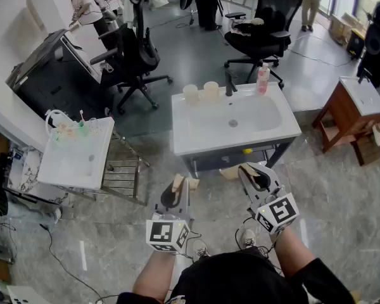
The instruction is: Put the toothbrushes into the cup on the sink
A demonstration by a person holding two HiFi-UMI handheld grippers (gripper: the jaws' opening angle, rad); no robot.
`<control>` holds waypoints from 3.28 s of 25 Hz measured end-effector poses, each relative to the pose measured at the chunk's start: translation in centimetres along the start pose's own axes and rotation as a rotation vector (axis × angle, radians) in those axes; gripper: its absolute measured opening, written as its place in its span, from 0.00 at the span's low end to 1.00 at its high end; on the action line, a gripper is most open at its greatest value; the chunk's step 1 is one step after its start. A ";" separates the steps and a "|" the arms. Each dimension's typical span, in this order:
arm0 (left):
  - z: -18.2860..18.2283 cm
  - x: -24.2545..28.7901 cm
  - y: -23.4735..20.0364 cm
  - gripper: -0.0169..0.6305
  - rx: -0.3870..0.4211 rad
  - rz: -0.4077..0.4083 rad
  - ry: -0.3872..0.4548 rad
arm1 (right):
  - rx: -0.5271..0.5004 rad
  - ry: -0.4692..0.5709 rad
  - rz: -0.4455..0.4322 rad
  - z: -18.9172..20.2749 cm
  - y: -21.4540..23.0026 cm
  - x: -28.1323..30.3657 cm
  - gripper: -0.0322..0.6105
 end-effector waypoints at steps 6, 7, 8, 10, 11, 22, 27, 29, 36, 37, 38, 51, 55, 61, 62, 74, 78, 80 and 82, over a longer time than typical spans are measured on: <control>0.3 -0.5 -0.2 0.12 -0.003 0.001 0.004 | 0.003 0.017 -0.007 0.2 -0.6 0.0 0.14; 0.3 -0.6 -0.2 0.12 -0.003 0.002 0.004 | 0.001 0.018 -0.006 0.2 -0.6 0.0 0.14; 0.3 -0.7 -0.3 0.12 -0.004 0.002 0.004 | 0.000 0.018 -0.005 0.2 -0.7 0.0 0.14; 0.3 -0.8 -0.4 0.12 -0.005 0.002 0.004 | -0.001 0.017 0.000 0.2 -0.7 0.1 0.14; 0.4 -0.8 -0.6 0.12 -0.006 0.003 0.005 | -0.001 0.017 0.003 0.3 -0.7 0.2 0.14; 0.3 -1.6 -4.8 0.12 -0.034 0.059 0.012 | -0.018 0.011 0.058 0.9 -3.7 3.0 0.14; 0.0 -1.8 -6.5 0.12 -0.039 0.093 0.007 | -0.020 0.015 0.096 0.8 -4.7 4.1 0.14; 0.0 -1.6 -7.0 0.12 -0.036 0.102 0.006 | -0.022 0.020 0.103 0.8 -4.8 4.7 0.14; 1.2 2.0 -6.9 0.12 -0.031 0.089 0.001 | -0.029 0.038 0.093 1.2 -1.1 6.6 0.14; 1.5 2.9 -6.7 0.12 -0.027 0.084 -0.002 | -0.026 0.039 0.087 1.4 0.0 7.0 0.14; 1.8 3.9 -6.5 0.12 -0.023 0.077 -0.006 | -0.021 0.041 0.080 1.6 1.1 7.4 0.14; 3.7 18.2 -1.5 0.12 0.034 -0.051 0.000 | 0.048 0.065 -0.036 2.3 17.3 12.0 0.14; 3.7 20.7 -1.0 0.12 0.054 -0.093 0.009 | 0.060 0.068 -0.075 2.4 19.9 12.8 0.14; 3.6 23.5 -1.2 0.12 0.073 -0.130 0.019 | 0.067 0.079 -0.110 2.3 22.5 14.4 0.14; 3.7 23.9 -1.3 0.12 0.075 -0.132 0.020 | 0.067 0.080 -0.111 2.4 22.8 14.8 0.14; 5.1 29.3 -8.0 0.12 0.045 -0.102 0.014 | 0.066 0.047 -0.042 5.6 24.6 21.6 0.14; 5.9 31.7 -11.7 0.12 0.024 -0.076 0.021 | 0.054 0.028 -0.006 6.7 24.7 24.7 0.14; 6.1 32.8 -13.7 0.12 0.012 -0.063 0.027 | 0.044 0.020 0.016 7.1 24.5 26.2 0.14; 6.5 34.0 -15.5 0.12 0.003 -0.043 0.040 | 0.035 0.015 0.040 7.5 24.4 27.5 0.14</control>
Point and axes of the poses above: the fingertips, and each gripper's own axes: x forward along the fingers, y to its right, z out of its underside, the point moved 1 cm from there along -x, backward along the fingers, and after that the axes turned 13 degrees about y, right-handed, at the moved point
